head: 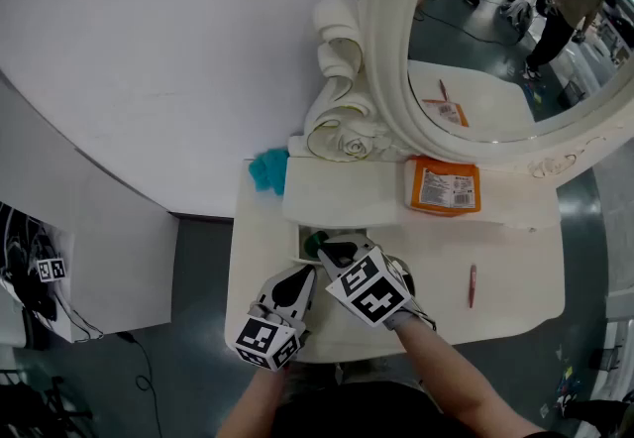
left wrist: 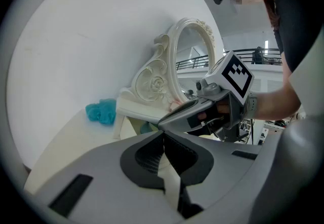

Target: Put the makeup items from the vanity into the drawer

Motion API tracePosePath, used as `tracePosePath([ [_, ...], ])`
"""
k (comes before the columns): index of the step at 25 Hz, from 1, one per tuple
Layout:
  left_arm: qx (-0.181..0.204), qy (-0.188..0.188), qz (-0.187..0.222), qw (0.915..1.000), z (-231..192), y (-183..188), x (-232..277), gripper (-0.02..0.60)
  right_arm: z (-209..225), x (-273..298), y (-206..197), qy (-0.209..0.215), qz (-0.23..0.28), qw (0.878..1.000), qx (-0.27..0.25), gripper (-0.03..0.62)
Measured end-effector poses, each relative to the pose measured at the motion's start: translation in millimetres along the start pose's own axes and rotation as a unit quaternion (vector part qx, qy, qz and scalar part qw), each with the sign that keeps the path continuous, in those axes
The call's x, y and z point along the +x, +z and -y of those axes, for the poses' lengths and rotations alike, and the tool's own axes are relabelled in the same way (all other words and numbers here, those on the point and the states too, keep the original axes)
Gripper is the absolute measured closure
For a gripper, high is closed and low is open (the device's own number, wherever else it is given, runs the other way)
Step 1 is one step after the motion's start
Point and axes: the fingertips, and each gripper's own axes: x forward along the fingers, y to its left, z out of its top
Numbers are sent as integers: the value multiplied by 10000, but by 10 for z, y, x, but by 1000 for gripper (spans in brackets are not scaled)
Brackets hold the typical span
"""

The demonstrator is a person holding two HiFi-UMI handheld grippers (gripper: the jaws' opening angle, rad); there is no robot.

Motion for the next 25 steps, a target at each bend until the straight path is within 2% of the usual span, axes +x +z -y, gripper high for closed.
tracePosePath([
  [25, -60, 6, 6, 10000, -63, -25, -58, 566, -42, 72, -25, -91, -90, 9998, -131, 571],
])
